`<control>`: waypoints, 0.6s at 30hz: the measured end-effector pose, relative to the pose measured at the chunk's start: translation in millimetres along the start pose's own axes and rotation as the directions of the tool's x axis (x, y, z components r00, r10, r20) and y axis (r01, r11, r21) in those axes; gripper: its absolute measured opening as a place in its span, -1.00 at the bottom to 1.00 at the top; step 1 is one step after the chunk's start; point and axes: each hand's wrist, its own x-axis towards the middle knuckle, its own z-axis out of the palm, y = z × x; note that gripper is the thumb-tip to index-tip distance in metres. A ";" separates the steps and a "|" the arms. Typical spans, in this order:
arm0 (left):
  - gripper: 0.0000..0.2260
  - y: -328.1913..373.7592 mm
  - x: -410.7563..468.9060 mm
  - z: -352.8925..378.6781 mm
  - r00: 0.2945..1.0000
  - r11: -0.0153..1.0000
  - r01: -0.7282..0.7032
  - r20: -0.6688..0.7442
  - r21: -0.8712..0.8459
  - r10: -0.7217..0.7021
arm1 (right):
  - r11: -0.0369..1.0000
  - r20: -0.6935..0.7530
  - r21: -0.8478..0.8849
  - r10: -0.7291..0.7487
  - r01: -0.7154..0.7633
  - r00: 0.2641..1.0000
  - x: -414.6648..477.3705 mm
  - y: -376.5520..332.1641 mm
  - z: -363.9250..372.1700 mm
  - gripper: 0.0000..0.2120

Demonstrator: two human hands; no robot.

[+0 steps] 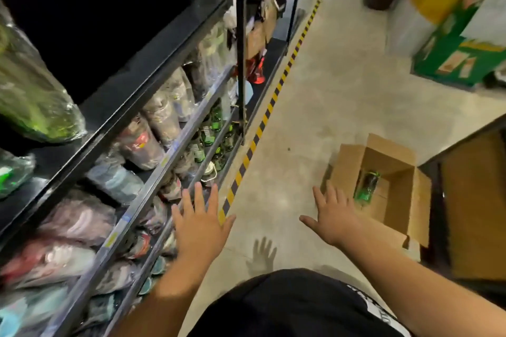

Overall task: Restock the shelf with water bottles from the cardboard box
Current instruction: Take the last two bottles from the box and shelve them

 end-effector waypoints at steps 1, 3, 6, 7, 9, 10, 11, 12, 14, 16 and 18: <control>-0.23 16.7 3.7 0.5 0.999 0.999 -0.039 0.031 0.020 0.038 | 0.999 0.014 0.029 0.033 -0.033 0.999 -6.0 17.4 9.7 -0.12; -0.24 53.2 11.2 1.1 0.991 0.991 -0.124 0.064 0.056 0.121 | 0.990 0.041 0.102 0.089 -0.093 0.995 -17.1 52.4 26.2 -0.13; -0.23 117.3 20.9 5.5 0.971 0.971 -0.227 0.093 0.077 0.220 | 0.965 0.074 0.189 0.173 -0.184 0.982 -29.5 108.7 47.3 -0.13; -0.24 140.3 23.3 9.0 0.964 0.962 -0.255 0.101 0.097 0.245 | 0.954 0.087 0.210 0.200 -0.214 0.976 -33.6 129.7 54.1 -0.13; -0.24 187.0 24.9 14.4 0.952 0.947 -0.298 0.114 0.120 0.285 | 0.935 0.106 0.233 0.250 -0.268 0.962 -40.2 174.8 69.9 -0.13; -0.24 210.8 24.3 16.1 0.946 0.941 -0.315 0.125 0.121 0.300 | 0.924 0.114 0.244 0.274 -0.294 0.955 -44.1 198.9 77.2 -0.13; -0.24 234.7 22.9 18.3 0.938 0.934 -0.333 0.140 0.127 0.316 | 0.913 0.121 0.253 0.298 -0.320 0.947 -47.9 223.3 84.3 -0.12; -0.24 258.3 21.2 20.9 0.932 0.927 -0.349 0.158 0.137 0.327 | 0.904 0.122 0.256 0.322 -0.343 0.939 -51.8 247.0 89.4 -0.12; -0.25 304.4 20.1 25.7 0.920 0.917 -0.371 0.190 0.144 0.342 | 0.887 0.125 0.266 0.357 -0.378 0.926 -56.8 291.5 97.5 -0.13; -0.26 348.8 21.8 28.0 0.910 0.908 -0.390 0.212 0.152 0.356 | 0.872 0.140 0.283 0.374 -0.399 0.917 -58.6 331.3 103.6 -0.14; -0.27 388.6 23.5 28.6 0.892 0.896 -0.418 0.254 0.147 0.374 | 0.856 0.160 0.299 0.391 -0.422 0.906 -60.7 364.6 107.1 -0.13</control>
